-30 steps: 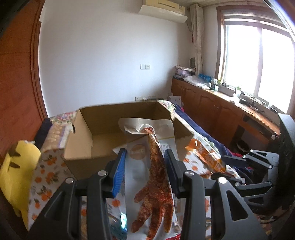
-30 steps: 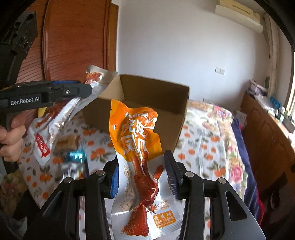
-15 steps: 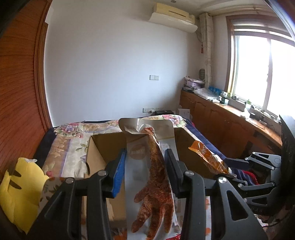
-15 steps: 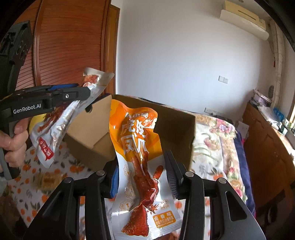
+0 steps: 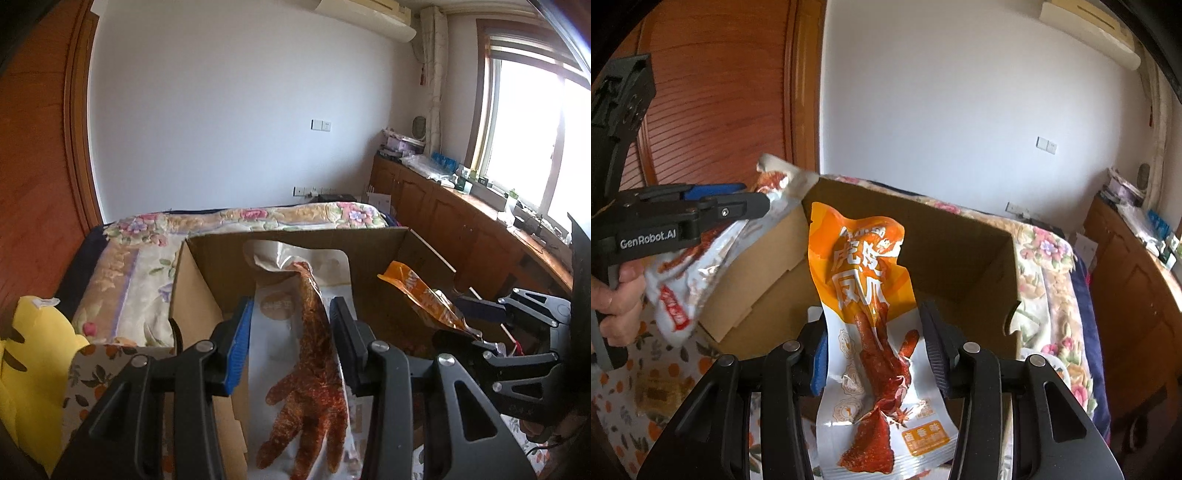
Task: Organize snacks
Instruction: 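Carry both packets over the box and open both tools to drop them, then withdraw both tools from the box toward the remaining snacks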
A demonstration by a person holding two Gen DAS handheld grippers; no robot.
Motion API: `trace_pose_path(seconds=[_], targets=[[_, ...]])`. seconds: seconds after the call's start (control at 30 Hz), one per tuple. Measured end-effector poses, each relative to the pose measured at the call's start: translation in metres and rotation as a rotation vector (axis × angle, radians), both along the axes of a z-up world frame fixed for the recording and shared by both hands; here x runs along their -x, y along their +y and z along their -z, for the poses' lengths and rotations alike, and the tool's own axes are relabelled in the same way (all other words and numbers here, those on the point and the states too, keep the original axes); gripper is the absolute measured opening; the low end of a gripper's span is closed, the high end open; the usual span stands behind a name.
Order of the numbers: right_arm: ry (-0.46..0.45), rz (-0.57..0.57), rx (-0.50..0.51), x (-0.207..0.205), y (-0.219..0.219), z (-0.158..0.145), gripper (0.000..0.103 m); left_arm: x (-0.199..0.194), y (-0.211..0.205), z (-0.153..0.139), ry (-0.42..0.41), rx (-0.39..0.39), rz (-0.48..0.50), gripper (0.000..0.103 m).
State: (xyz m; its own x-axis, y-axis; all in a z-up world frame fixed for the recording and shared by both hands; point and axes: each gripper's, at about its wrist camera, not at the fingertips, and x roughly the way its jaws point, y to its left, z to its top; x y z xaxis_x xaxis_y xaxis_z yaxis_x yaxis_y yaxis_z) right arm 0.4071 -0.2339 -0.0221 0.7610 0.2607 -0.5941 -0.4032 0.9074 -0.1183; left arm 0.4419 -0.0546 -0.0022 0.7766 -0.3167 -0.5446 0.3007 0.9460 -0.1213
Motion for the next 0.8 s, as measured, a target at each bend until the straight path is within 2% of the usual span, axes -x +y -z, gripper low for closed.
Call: trace_pose_path(seconds=[0.13, 0.47, 0.5, 0.53, 0.6, 0.8], targets=[[0.018, 0.013, -0.002, -0.005, 0.002, 0.005, 0.045, -0.001, -0.003, 0.001, 0.028, -0.012, 0.000, 0.042], [0.053, 0.025, -0.016, -0.010, 0.000, 0.013, 0.052, 0.009, -0.003, -0.007, 0.000, -0.026, -0.001, 0.044], [0.051, 0.024, -0.017, -0.009, 0.000, 0.013, 0.056, 0.010, -0.003, -0.006, -0.002, -0.029, -0.001, 0.044], [0.046, 0.022, -0.015, -0.010, -0.002, 0.013, 0.065, 0.013, -0.005, -0.006, -0.002, -0.032, 0.000, 0.045], [0.029, 0.018, -0.017, -0.008, -0.003, 0.010, 0.071, 0.015, -0.005, -0.006, -0.003, -0.037, 0.006, 0.045], [0.007, 0.029, -0.052, 0.007, -0.009, -0.001, 0.071, 0.041, -0.010, -0.012, -0.022, -0.068, 0.021, 0.045]])
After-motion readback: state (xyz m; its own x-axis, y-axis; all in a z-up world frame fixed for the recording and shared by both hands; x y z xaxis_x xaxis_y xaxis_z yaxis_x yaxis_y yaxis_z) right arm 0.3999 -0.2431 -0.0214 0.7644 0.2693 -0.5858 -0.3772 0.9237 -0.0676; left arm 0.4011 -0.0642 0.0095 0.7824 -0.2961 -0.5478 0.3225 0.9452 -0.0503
